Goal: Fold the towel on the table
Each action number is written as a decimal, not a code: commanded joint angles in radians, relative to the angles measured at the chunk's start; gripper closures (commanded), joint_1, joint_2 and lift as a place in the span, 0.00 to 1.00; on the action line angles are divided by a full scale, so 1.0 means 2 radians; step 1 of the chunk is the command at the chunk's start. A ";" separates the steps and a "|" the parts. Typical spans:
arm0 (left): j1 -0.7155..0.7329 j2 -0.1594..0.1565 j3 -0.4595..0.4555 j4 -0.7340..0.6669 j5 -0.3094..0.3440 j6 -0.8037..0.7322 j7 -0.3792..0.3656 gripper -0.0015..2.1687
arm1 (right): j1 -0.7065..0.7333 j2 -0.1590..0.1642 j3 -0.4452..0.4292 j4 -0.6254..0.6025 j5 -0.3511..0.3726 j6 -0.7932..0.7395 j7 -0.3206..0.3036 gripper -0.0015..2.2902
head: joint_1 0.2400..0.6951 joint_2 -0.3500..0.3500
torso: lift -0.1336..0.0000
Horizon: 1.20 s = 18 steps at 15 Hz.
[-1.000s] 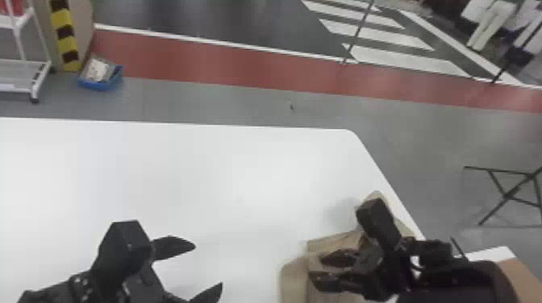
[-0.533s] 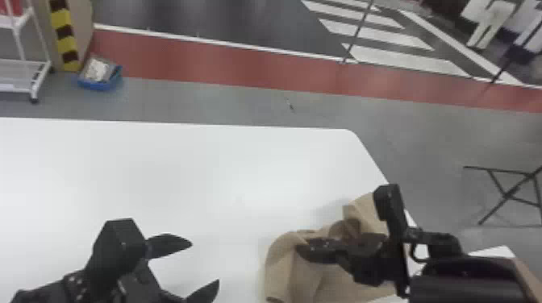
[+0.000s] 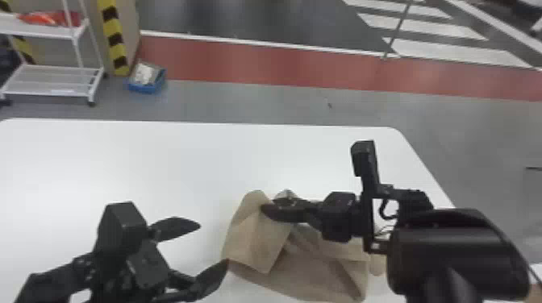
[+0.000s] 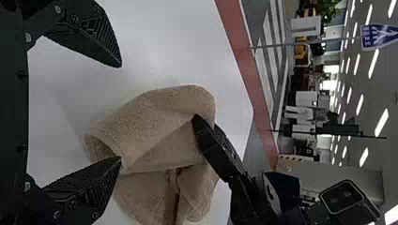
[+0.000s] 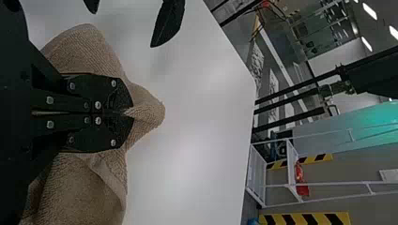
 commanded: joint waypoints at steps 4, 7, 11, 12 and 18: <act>0.008 -0.001 0.014 -0.001 0.005 -0.002 0.001 0.10 | -0.044 0.000 0.038 0.105 -0.034 -0.018 -0.045 0.00 | 1.00 0.39 | 0.07; 0.020 -0.001 0.018 -0.011 0.004 -0.002 0.000 0.10 | -0.003 0.000 0.005 0.016 -0.017 0.000 -0.012 0.02 | 1.00 0.42 | 0.07; 0.021 -0.001 0.006 -0.013 0.003 -0.002 0.003 0.10 | 0.061 0.000 -0.052 -0.075 -0.010 0.046 0.033 0.03 | 1.00 0.36 | 0.07; 0.021 -0.001 -0.001 -0.014 0.000 -0.002 0.003 0.10 | 0.072 0.000 -0.056 -0.087 -0.002 0.066 0.031 0.03 | 1.00 0.32 | 0.07; 0.028 -0.001 -0.009 -0.017 -0.005 -0.002 0.001 0.10 | 0.054 0.000 -0.049 -0.091 0.094 0.159 0.016 0.03 | 1.00 0.13 | 0.07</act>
